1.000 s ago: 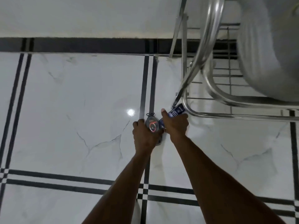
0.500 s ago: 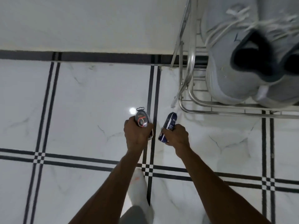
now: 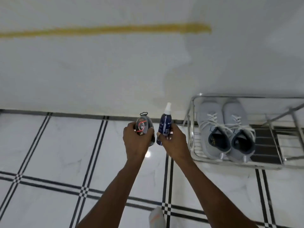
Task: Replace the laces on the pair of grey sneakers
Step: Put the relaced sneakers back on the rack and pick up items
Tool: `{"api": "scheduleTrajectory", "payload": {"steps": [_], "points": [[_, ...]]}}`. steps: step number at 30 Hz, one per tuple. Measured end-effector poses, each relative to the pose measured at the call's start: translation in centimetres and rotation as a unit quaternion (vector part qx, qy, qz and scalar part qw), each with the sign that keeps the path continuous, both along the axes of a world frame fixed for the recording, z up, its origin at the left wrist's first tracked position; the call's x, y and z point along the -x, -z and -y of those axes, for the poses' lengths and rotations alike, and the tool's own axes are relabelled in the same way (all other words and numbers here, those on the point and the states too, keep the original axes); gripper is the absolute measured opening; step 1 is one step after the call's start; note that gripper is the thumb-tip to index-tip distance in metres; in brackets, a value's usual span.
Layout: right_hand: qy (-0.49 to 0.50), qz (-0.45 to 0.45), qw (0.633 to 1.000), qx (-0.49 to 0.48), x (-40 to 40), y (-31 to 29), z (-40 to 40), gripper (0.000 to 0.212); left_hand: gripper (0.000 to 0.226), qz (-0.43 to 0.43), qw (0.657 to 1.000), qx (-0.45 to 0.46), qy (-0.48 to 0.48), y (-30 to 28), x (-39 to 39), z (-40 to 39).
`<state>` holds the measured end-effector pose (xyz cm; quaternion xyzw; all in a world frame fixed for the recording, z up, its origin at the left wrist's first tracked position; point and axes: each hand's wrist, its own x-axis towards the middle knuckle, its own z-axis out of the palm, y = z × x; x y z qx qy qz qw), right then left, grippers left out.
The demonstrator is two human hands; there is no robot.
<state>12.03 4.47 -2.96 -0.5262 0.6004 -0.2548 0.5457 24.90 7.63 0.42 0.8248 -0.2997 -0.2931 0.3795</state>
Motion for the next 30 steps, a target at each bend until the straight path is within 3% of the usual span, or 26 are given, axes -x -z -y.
{"api": "scheduleTrajectory", "payload": {"steps": [5,12,19,23,30], "points": [[-0.001,0.013,0.994,0.108,-2.7,-10.7,5.0,0.021,0.032,0.03,0.996,0.081,0.022,-9.9,-2.9,4.3],[0.032,0.046,0.975,0.215,-5.5,-23.1,10.8,0.033,0.051,0.027,0.985,0.169,0.023,-22.0,-6.0,9.5],[0.037,0.051,0.953,0.297,-8.0,-33.4,15.9,0.039,0.042,0.055,0.967,0.246,0.036,-32.8,-7.4,15.2],[0.058,0.038,0.938,0.339,-8.2,-36.7,19.7,0.039,0.036,0.091,0.964,0.247,0.043,-36.4,-7.8,19.5],[0.08,-0.009,0.933,0.351,-8.8,-37.8,27.1,0.039,0.039,0.147,0.97,0.189,0.046,-36.7,-9.5,26.9]]}}
